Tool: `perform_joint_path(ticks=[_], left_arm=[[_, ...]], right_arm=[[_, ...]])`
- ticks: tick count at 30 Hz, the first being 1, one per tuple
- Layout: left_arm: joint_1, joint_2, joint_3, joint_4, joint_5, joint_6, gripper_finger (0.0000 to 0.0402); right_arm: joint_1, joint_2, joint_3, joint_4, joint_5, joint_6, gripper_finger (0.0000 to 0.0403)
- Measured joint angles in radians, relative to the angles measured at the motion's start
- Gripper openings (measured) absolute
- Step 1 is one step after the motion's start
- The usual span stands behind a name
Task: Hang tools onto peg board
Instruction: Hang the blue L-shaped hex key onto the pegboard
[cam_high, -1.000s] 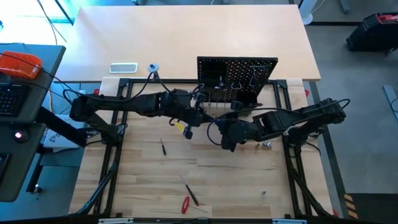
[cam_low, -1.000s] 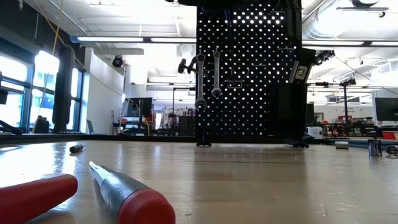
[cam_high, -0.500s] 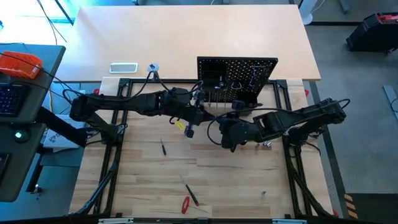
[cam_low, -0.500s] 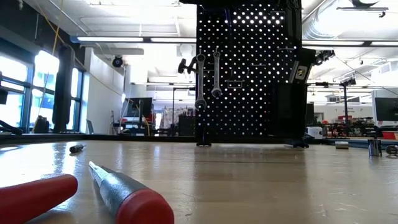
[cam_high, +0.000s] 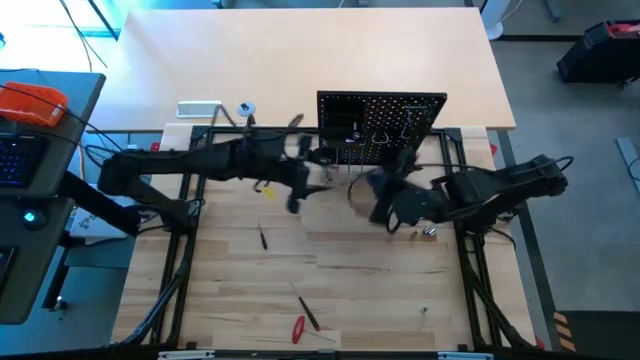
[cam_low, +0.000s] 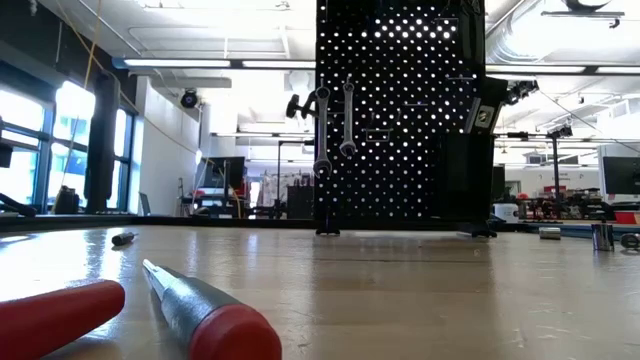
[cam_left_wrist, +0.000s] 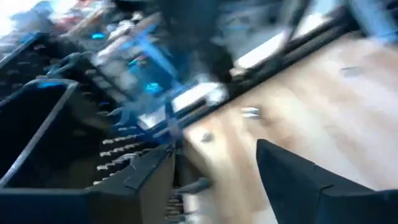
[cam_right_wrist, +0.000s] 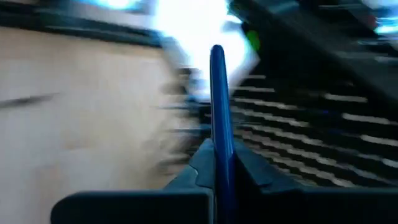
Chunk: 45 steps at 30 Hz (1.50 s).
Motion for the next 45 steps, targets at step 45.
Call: perform_joint_path(ticks=[45], left_arm=[[-0.028,-0.147,-0.024,-0.382,0.002,-0.166,0.023]], right_arm=[[-0.174,-0.118,0.001,-0.065,0.086,0.121,0.001]])
